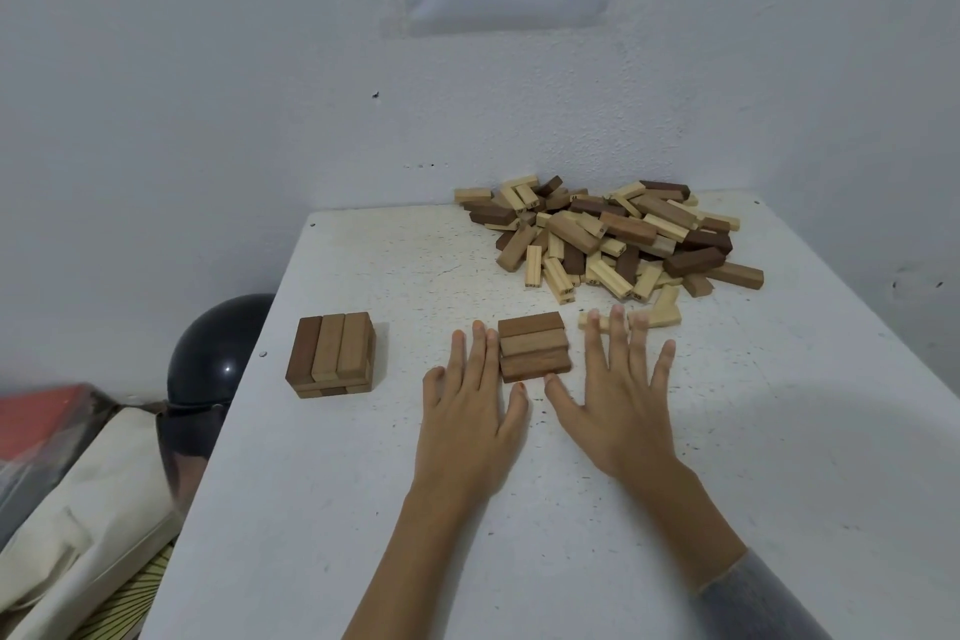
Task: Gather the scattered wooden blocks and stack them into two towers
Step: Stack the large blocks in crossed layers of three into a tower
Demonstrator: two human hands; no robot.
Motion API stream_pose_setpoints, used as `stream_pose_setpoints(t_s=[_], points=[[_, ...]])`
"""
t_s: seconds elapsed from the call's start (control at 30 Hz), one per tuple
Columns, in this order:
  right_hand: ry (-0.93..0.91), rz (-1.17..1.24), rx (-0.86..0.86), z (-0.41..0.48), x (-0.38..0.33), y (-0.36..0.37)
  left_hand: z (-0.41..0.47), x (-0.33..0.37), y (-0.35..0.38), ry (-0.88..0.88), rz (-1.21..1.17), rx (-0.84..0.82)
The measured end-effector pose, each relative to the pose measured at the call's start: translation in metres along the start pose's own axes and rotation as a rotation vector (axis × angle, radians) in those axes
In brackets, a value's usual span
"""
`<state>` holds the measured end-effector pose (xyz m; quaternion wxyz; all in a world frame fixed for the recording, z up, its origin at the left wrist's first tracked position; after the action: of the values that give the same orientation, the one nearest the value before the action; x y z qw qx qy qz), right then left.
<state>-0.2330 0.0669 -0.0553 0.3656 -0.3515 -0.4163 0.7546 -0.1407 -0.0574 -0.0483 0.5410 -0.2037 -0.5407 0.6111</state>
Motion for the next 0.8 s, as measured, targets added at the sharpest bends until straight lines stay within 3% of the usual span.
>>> stream_pose_setpoints(t_s=[0.17,0.47,0.8], points=[[-0.065,-0.017,0.089,-0.0005,-0.0004,0.0005,0.0004,0.0004,-0.0004,-0.014,0.0,-0.011],[-0.211,-0.046,0.026,0.0076,0.0017,0.0067,0.0073,0.0067,0.0066,-0.084,0.025,-0.041],[-0.236,-0.056,0.002,0.0055,0.0003,0.0076,0.0082,0.0051,0.0062,-0.084,-0.024,-0.009]])
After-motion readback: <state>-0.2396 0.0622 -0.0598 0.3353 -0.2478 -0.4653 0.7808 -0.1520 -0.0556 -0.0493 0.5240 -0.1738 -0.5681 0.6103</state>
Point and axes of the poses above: each hand's wrist, its own z-axis towards the middle knuckle, its own y-axis out of the palm, x = y × z, the point moved 2 cm from there along z, towards the middle knuckle, and after that the axes turned 14 degrees about x, right-handed, at the moved point
